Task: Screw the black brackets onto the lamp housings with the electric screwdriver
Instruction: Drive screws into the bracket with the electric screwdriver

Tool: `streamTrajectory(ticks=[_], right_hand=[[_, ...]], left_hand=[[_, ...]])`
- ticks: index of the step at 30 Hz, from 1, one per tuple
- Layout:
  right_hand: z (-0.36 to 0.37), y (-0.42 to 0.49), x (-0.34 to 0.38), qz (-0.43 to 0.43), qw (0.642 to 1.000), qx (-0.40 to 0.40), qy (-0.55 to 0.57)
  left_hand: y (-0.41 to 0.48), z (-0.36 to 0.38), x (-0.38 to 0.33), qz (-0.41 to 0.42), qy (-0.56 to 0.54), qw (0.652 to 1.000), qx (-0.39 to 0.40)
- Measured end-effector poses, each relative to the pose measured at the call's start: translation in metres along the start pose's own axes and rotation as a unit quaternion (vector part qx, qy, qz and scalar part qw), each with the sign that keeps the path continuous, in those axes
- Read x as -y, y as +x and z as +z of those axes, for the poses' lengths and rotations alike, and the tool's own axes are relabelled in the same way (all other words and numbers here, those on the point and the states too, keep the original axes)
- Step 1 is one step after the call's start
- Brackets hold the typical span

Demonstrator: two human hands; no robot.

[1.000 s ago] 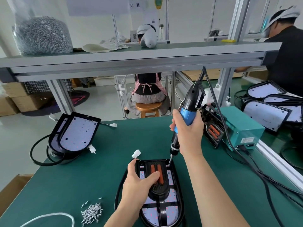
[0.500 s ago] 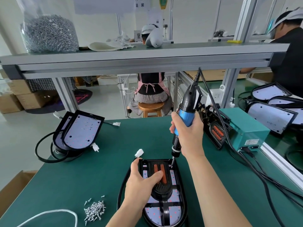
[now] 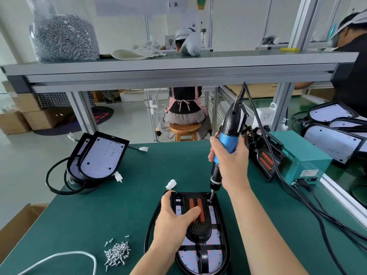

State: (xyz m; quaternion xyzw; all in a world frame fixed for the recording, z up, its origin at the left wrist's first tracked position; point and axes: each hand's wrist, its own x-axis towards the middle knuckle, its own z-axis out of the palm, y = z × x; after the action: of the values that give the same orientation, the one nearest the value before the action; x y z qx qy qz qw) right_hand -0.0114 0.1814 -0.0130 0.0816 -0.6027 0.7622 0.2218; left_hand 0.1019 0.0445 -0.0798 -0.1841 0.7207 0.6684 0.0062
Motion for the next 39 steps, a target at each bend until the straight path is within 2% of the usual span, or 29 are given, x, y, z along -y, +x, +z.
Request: streamTrajectory(ticks=[18,29,33,39], right_hand=[[0.002,0.000,-0.002,0.001,0.999,0.028,0.016],[-0.001,-0.004,0.009,-0.006,0.990,0.132,0.051],[-0.007,-0.001,0.032,-0.034,0.987,0.115,0.107],[-0.032,-0.002,0.050,-0.014,0.981,0.021,0.192]], left_hand=[[0.000,-0.001,0.001,0.014,0.011,1.000,0.004],[0.004,-0.001,0.003,0.008,0.013,1.000,0.002],[0.003,0.000,0.002,0.010,0.013,1.000,-0.001],[0.003,-0.002,0.000,0.005,0.014,1.000,0.006]])
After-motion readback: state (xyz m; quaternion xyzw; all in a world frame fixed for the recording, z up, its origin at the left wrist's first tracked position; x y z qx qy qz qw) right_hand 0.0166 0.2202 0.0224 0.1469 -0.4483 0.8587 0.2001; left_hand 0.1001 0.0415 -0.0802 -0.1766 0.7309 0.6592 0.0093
